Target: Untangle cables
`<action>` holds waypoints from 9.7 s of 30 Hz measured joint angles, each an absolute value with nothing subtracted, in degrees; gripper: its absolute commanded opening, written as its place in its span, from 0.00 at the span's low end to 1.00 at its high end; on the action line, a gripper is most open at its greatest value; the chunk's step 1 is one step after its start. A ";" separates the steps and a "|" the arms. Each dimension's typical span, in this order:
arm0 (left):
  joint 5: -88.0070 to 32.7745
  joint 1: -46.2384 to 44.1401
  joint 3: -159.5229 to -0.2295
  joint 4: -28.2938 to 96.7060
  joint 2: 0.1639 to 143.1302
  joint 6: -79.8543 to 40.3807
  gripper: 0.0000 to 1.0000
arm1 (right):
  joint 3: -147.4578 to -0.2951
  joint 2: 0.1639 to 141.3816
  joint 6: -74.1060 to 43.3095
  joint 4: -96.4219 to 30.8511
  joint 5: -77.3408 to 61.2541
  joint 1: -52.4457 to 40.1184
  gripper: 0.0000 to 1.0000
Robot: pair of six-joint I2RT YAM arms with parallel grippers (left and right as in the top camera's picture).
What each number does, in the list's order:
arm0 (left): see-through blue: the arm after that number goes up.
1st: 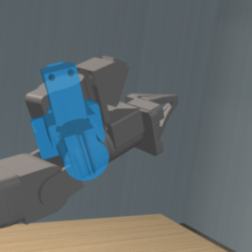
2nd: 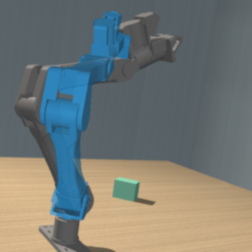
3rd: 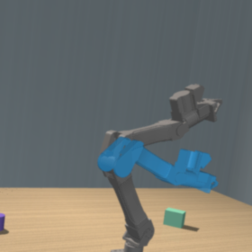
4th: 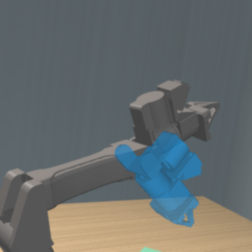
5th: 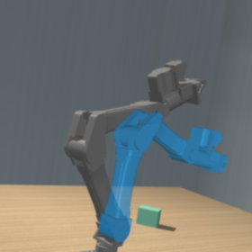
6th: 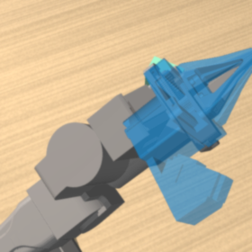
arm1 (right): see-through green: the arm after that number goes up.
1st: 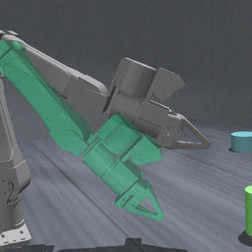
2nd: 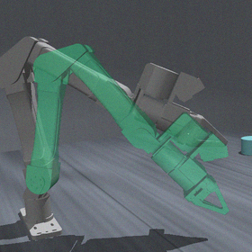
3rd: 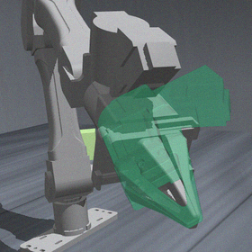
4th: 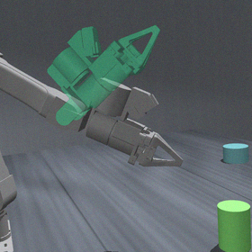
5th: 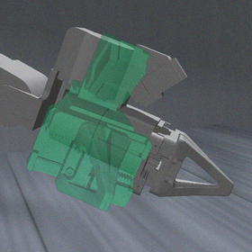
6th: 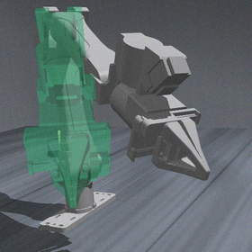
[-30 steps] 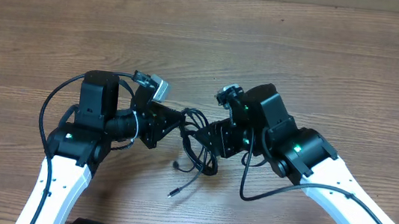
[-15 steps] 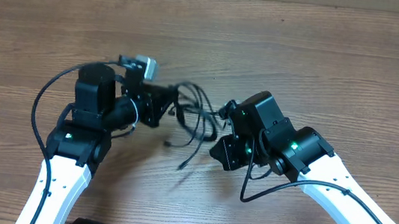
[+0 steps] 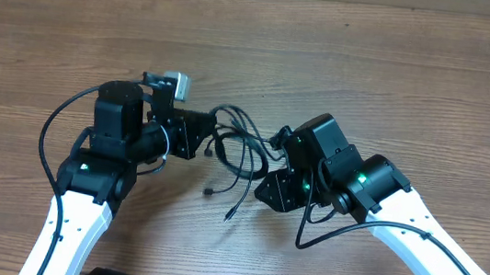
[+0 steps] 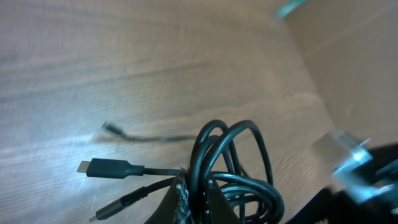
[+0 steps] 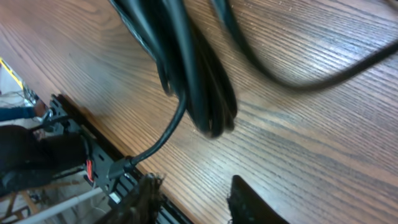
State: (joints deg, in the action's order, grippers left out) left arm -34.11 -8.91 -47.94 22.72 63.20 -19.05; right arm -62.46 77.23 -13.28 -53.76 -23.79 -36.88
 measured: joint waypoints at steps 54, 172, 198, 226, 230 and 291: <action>-60.90 -8.91 -47.94 20.12 63.20 -12.88 0.04 | -71.11 81.19 5.56 -51.55 -20.08 -36.88 0.38; -64.12 -9.23 -47.94 8.34 63.20 -24.62 0.04 | -71.16 77.54 19.53 -63.61 -47.27 -23.16 0.04; -36.14 -9.23 -47.86 18.68 63.22 -32.14 0.04 | -71.16 73.12 18.81 -71.94 -58.06 0.23 0.66; -80.34 -9.23 -47.83 -3.05 63.22 -28.18 0.04 | -71.16 73.12 23.97 -63.29 -52.25 -9.04 0.61; -80.25 -9.23 -47.83 -3.05 63.22 -28.08 0.04 | -71.18 73.12 24.08 -69.30 -50.24 -9.04 0.61; -69.06 -9.23 -47.83 -7.94 63.22 -72.31 0.04 | -71.16 88.60 25.32 -49.36 -53.78 -20.82 0.33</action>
State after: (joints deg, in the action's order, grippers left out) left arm -69.06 -9.23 -47.83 -7.94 63.22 -72.31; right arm -71.16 88.60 25.32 -49.36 -53.78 -20.82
